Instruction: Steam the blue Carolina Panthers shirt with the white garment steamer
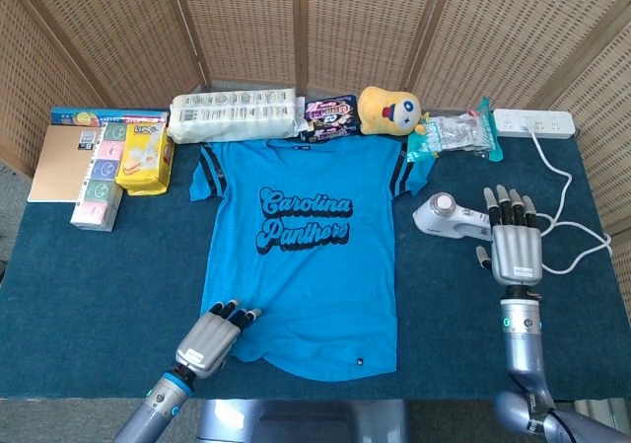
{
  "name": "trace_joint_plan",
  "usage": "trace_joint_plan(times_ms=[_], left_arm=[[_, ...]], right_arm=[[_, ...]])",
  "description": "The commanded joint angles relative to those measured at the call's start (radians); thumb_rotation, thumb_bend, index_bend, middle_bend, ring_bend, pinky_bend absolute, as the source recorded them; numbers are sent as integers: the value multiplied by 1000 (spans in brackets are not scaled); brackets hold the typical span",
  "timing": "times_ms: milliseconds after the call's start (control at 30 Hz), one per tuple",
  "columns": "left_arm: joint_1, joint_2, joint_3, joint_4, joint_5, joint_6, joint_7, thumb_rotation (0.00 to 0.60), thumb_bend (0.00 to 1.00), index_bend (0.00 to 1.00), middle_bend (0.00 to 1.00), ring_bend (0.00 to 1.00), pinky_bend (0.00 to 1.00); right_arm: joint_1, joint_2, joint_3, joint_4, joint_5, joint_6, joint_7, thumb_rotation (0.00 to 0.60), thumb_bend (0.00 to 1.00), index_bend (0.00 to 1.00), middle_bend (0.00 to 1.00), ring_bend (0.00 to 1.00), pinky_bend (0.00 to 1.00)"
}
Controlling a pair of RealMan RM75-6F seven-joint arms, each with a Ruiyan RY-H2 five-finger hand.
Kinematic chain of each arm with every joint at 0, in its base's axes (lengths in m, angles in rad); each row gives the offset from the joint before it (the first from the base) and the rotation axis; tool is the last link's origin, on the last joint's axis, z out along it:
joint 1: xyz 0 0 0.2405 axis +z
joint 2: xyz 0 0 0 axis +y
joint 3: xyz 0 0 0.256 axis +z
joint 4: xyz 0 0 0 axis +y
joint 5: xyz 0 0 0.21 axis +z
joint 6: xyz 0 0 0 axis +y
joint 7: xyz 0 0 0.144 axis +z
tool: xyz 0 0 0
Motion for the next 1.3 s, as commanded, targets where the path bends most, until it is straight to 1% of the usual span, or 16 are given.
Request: trace_joint_plan(times_ms=[33, 67, 133, 267, 333, 400, 500, 600, 667, 733, 833, 1000, 1100, 1300], left_arm=[[7, 26, -1, -51, 2, 37, 29, 600, 179, 69, 232, 85, 200], [11, 34, 0, -67, 7, 49, 31, 600, 176, 69, 231, 81, 198], [26, 78, 6, -124, 35, 93, 41, 600, 174, 70, 230, 78, 198], [48, 149, 22, -181, 83, 149, 39, 600, 174, 69, 230, 78, 198], [66, 181, 27, -188, 120, 188, 14, 600, 174, 70, 230, 78, 198], [91, 221, 34, -180, 171, 240, -46, 600, 175, 70, 230, 78, 198], [143, 290, 38, -148, 224, 339, -163, 600, 174, 70, 231, 78, 202], [178, 340, 40, -123, 246, 397, -248, 600, 174, 87, 231, 81, 221], [208, 372, 37, -100, 254, 443, -308, 600, 176, 121, 231, 91, 241], [239, 393, 30, -66, 251, 488, -370, 600, 194, 158, 240, 112, 268], [277, 413, 25, -26, 224, 520, -421, 600, 212, 178, 255, 130, 288], [331, 438, 24, 11, 171, 539, -467, 600, 218, 185, 255, 130, 288], [360, 445, 16, 31, 142, 551, -510, 600, 218, 186, 255, 130, 288], [394, 444, -1, 60, 112, 548, -561, 600, 217, 198, 260, 131, 288]], right_arm=[[-11, 17, 0, -31, 9, 4, -2, 600, 273, 0, 58, 67, 54], [-15, 25, -1, -44, 10, 7, -3, 600, 272, 0, 58, 67, 54], [-28, 49, -8, -77, 4, 18, -1, 600, 272, 0, 61, 68, 54], [-39, 78, -14, -116, 2, 19, 7, 600, 273, 0, 72, 72, 60], [-45, 86, -18, -123, -10, 29, 12, 600, 272, 0, 91, 91, 105], [-55, 95, -25, -133, -20, 41, 22, 600, 272, 6, 113, 114, 159], [-76, 113, -38, -155, -38, 62, 46, 600, 273, 78, 158, 159, 208], [-92, 131, -54, -175, -57, 71, 64, 600, 274, 156, 200, 213, 279], [-105, 145, -70, -184, -74, 80, 75, 600, 274, 193, 223, 231, 293], [-121, 164, -86, -203, -83, 81, 91, 600, 274, 242, 270, 268, 327], [-144, 196, -108, -249, -71, 69, 94, 600, 275, 276, 314, 290, 344], [-182, 230, -139, -293, -78, 91, 79, 600, 275, 341, 328, 308, 357], [-209, 243, -152, -309, -76, 111, 83, 600, 275, 353, 329, 313, 361], [-246, 265, -167, -322, -90, 134, 117, 600, 276, 353, 332, 316, 334]])
